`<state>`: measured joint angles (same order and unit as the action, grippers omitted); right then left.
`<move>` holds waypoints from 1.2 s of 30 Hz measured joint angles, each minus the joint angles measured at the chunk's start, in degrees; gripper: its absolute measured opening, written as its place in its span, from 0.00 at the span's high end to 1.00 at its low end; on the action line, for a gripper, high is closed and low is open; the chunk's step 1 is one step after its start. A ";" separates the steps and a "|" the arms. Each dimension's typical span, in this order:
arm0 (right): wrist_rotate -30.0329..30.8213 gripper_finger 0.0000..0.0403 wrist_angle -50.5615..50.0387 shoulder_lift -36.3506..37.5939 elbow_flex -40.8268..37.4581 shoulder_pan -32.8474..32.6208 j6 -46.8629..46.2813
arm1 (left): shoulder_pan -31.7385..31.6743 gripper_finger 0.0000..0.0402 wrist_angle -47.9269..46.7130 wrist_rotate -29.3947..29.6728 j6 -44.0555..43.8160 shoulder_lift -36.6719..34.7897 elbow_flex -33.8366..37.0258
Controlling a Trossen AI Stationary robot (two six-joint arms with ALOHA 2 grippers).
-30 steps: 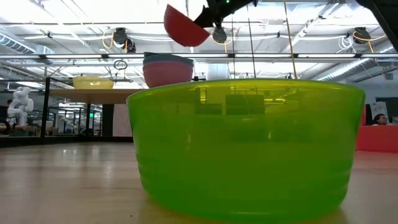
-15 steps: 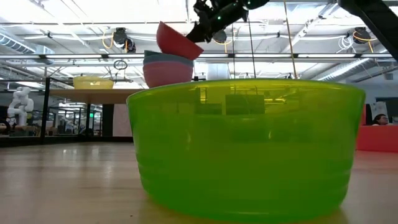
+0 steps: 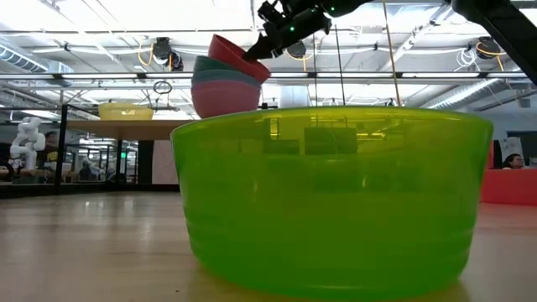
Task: Place and stack bowls onto a shelf
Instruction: Stack the orange bowl on the green bowl on the shelf
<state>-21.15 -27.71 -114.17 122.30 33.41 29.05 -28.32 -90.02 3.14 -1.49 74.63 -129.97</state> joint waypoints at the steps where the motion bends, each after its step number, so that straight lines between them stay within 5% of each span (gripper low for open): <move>1: 0.02 0.98 -0.04 0.00 0.00 0.00 0.26 | 0.02 0.79 0.00 0.00 -0.04 0.00 0.00; 25: 0.09 0.79 0.19 0.47 -0.07 -0.95 0.57 | 0.00 0.79 0.00 0.00 0.24 -0.02 0.00; 36: 0.25 0.79 2.56 10.79 -0.07 -4.13 0.59 | 0.02 0.79 0.91 2.09 5.46 4.39 0.02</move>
<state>-20.90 -25.14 -103.38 122.23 29.28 29.65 -28.30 -89.11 5.22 3.97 79.02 -129.95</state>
